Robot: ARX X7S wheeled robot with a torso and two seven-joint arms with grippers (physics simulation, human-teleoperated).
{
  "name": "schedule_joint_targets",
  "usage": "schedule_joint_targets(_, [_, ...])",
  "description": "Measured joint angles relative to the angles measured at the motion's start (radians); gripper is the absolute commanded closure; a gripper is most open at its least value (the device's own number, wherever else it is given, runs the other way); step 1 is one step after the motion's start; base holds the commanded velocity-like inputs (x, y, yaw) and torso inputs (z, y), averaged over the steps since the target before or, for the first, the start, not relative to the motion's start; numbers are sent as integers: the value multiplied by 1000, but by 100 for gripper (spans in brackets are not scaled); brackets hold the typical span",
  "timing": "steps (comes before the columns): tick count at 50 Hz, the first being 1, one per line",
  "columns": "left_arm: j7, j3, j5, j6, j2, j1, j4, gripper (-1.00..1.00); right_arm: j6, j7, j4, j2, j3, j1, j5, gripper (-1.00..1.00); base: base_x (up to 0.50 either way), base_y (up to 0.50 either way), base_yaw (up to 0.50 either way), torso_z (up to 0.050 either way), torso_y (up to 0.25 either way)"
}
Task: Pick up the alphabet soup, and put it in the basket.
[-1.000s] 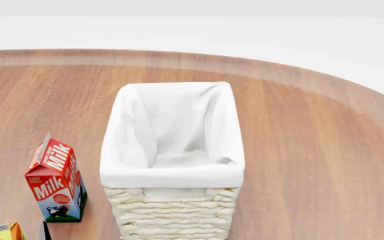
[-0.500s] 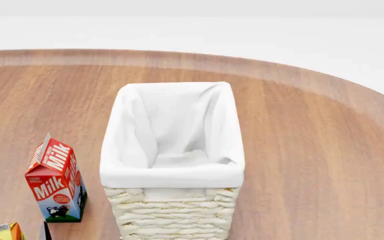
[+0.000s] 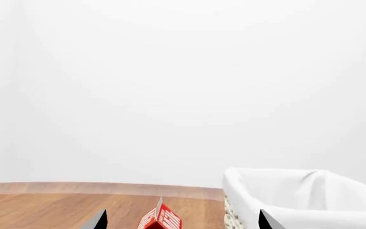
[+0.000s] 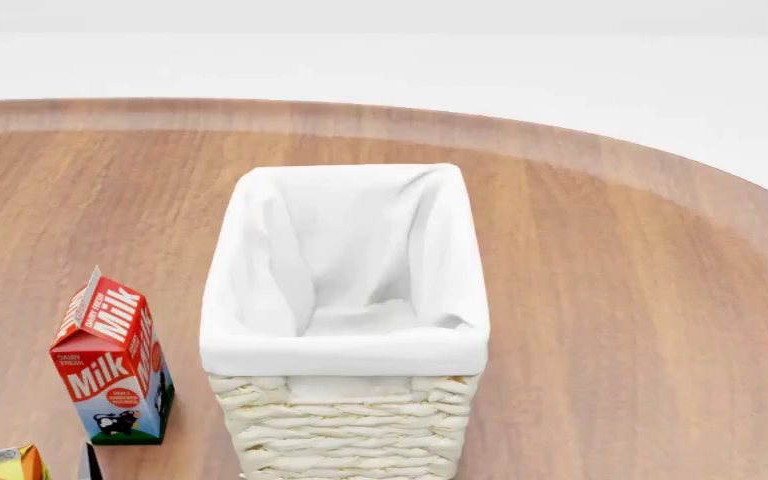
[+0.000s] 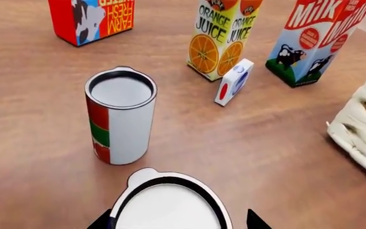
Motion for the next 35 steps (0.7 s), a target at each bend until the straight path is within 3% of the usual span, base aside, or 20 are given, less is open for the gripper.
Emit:
schedule_joint_targets(25, [-5, 5, -2, 3, -4, -2, -1, -100, 29, -6, 77, -44, -31, 36, -28, -100, 0, 0, 0, 0, 0])
schedule_joint_targets(26, [-5, 5, -2, 3, -4, -2, -1, -100, 30, -7, 82, -47, -32, 38, -29, 100, 0, 0, 0, 0, 0])
schedule_joint_targets(35, [-7, 7, -3, 4, -5, -3, -3, -100, 29, -7, 103, -60, -42, 57, -15, 100, 1, 1, 2, 0, 0])
